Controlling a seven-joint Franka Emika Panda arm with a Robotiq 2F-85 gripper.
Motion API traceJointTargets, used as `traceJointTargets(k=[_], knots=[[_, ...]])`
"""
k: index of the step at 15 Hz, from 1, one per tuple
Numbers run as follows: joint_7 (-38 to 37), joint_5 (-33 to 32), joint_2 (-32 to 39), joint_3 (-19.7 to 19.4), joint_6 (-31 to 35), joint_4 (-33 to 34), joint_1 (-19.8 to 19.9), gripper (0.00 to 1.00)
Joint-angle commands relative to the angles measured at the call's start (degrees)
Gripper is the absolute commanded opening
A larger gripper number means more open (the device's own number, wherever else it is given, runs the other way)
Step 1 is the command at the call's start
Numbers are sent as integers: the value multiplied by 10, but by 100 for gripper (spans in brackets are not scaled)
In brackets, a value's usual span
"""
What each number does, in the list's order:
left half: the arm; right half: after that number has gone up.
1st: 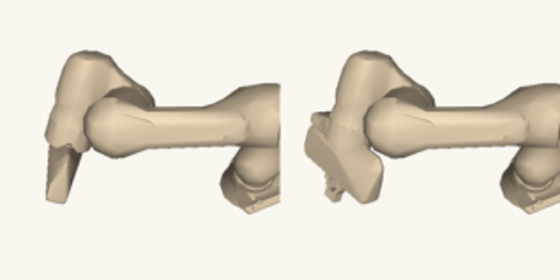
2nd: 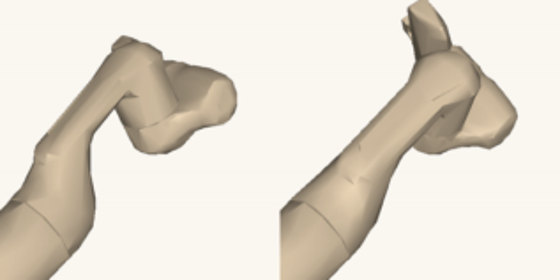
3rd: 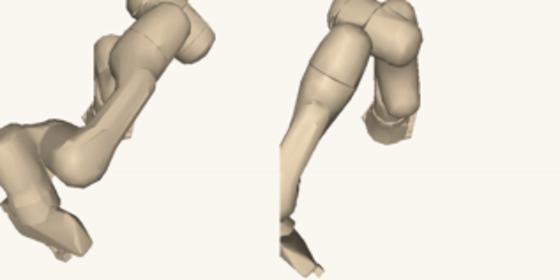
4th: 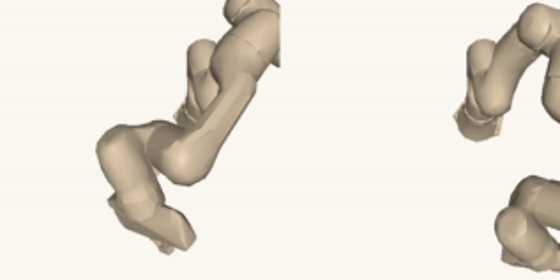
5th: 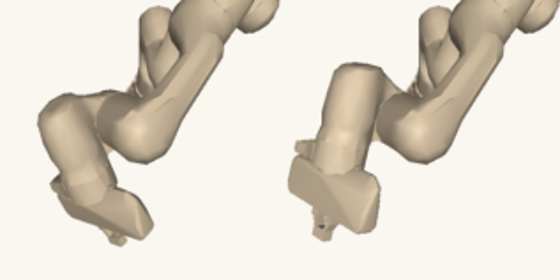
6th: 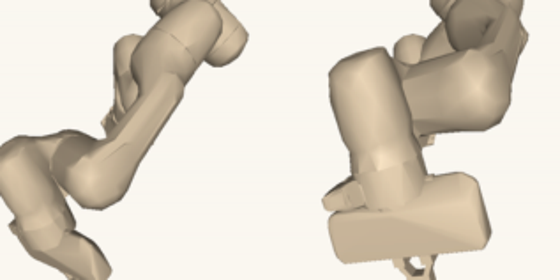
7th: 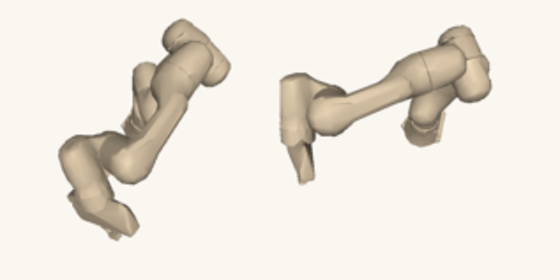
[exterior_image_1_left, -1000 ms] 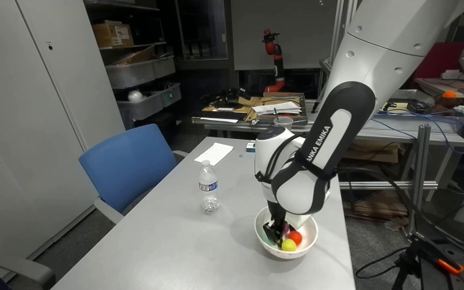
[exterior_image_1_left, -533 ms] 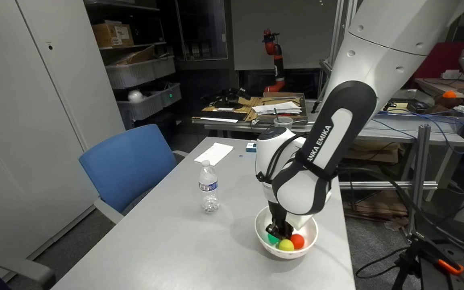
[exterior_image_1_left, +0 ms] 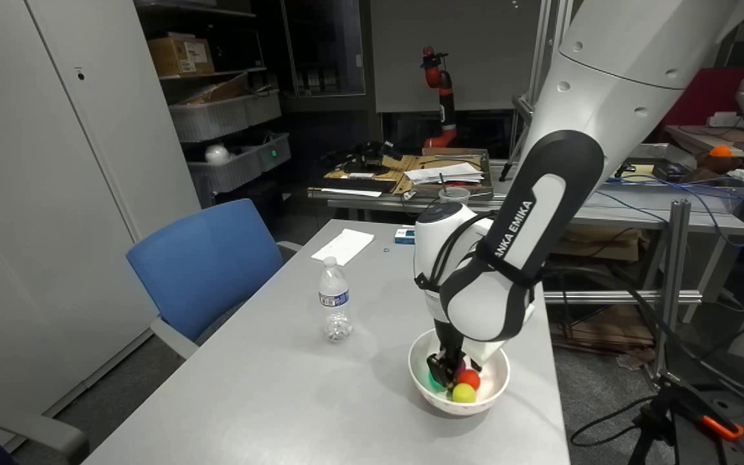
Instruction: Pick up the objects from the white bowl and place them on the white plate
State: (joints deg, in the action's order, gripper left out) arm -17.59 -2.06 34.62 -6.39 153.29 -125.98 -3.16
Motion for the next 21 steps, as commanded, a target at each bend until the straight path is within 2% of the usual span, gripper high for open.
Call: traceJointTargets(k=[1,9,16,18,20,21], knots=[[5,-15,1,-22,12,7,-14,100],[19,-20,14,-25,8,37,-9,100],[23,-5,11,-11,4,27,-2,94],[24,-2,11,-10,4,22,1,85],[23,-3,13,-13,5,22,0,60],[22,-3,15,-13,5,22,0,62]])
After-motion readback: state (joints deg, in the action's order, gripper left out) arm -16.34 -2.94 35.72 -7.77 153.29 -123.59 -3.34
